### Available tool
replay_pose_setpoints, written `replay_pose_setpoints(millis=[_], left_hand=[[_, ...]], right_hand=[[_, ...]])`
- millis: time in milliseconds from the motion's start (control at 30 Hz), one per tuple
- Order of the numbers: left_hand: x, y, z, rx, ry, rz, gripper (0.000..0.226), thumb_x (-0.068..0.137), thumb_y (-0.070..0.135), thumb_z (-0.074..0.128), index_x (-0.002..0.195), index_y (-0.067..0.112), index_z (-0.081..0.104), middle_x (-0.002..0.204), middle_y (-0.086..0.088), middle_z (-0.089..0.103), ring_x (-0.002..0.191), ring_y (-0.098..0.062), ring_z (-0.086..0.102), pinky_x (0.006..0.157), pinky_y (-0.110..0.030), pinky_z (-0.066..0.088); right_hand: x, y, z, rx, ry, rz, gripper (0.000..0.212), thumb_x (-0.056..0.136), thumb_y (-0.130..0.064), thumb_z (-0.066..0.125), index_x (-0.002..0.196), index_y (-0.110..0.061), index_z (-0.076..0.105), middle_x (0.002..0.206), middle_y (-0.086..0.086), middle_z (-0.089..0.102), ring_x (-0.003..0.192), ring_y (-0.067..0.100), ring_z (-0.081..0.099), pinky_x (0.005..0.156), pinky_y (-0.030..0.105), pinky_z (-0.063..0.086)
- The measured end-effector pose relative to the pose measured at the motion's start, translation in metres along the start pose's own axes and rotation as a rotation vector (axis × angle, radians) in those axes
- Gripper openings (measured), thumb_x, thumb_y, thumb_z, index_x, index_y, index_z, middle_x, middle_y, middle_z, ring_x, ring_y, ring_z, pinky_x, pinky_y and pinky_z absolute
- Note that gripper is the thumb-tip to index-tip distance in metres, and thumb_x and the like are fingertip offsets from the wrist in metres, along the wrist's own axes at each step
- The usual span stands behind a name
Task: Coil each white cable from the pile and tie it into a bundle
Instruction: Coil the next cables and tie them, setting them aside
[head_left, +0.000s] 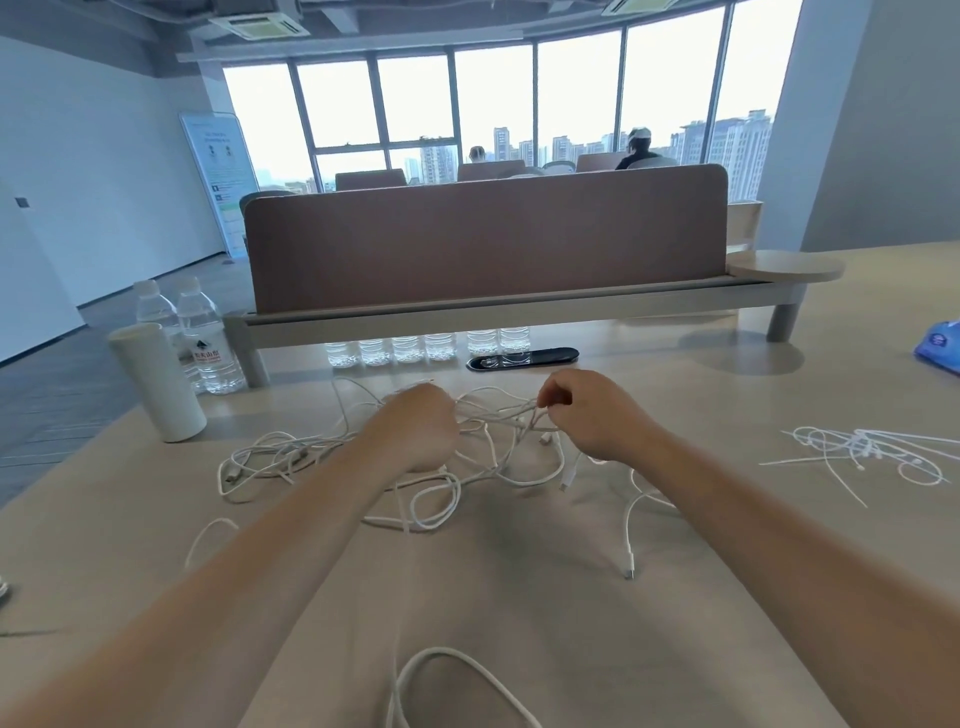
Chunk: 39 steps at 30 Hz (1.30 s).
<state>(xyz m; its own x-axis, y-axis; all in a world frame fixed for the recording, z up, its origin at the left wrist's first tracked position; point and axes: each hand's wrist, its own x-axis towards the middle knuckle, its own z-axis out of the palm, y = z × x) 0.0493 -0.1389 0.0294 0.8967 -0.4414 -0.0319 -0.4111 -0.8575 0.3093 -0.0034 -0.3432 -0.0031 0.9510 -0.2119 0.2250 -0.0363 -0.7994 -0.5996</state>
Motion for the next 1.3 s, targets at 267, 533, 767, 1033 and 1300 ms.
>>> replay_pose_setpoints(millis=[267, 533, 767, 1033, 1300], left_hand=[[0.008, 0.017, 0.042, 0.306, 0.113, 0.251, 0.048, 0.096, 0.044, 0.055, 0.138, 0.022, 0.056, 0.139, -0.007, 0.056, 0.129, -0.029, 0.049, 0.106, -0.041, 0.04], [0.029, 0.028, 0.059, 0.347, 0.252, 0.227, 0.033, 0.098, 0.045, 0.053, 0.121, 0.023, 0.063, 0.121, -0.003, 0.066, 0.118, -0.028, 0.051, 0.095, -0.041, 0.038], [0.033, 0.024, 0.053, 0.197, 0.325, 0.236, 0.014, 0.096, 0.022, 0.048, 0.103, 0.021, 0.06, 0.096, -0.005, 0.068, 0.098, -0.03, 0.057, 0.08, -0.037, 0.036], [0.038, 0.014, 0.04, 0.094, 0.33, 0.221, 0.008, 0.098, 0.024, 0.055, 0.095, 0.025, 0.063, 0.101, 0.002, 0.068, 0.095, -0.023, 0.06, 0.075, -0.032, 0.037], [0.034, 0.009, 0.04, 0.001, 0.384, 0.214, 0.01, 0.097, 0.029, 0.06, 0.091, 0.021, 0.06, 0.091, 0.001, 0.067, 0.09, -0.025, 0.06, 0.069, -0.032, 0.034]], right_hand=[[-0.001, -0.002, -0.002, 0.261, -0.036, 0.035, 0.023, 0.089, -0.001, 0.048, 0.091, -0.02, 0.06, 0.066, -0.001, 0.07, 0.067, 0.018, 0.063, 0.082, 0.045, 0.056], [-0.005, 0.005, -0.008, 0.326, -0.004, 0.052, 0.023, 0.091, 0.003, 0.048, 0.091, -0.017, 0.06, 0.073, 0.007, 0.071, 0.084, 0.036, 0.069, 0.085, 0.047, 0.057], [-0.001, 0.013, -0.01, -0.034, -0.024, 0.024, 0.011, 0.086, -0.031, 0.074, 0.083, -0.022, 0.068, 0.072, -0.01, 0.063, 0.066, 0.01, 0.058, 0.058, 0.026, 0.038], [0.002, 0.005, -0.015, -0.127, -0.091, 0.094, 0.021, 0.093, -0.016, 0.055, 0.073, -0.015, 0.06, 0.075, -0.002, 0.063, 0.073, 0.019, 0.056, 0.059, 0.029, 0.039], [-0.001, 0.004, -0.019, 0.348, 0.033, 0.247, 0.016, 0.094, -0.01, 0.047, 0.086, -0.009, 0.06, 0.067, 0.005, 0.07, 0.046, 0.008, 0.051, 0.055, 0.026, 0.038]])
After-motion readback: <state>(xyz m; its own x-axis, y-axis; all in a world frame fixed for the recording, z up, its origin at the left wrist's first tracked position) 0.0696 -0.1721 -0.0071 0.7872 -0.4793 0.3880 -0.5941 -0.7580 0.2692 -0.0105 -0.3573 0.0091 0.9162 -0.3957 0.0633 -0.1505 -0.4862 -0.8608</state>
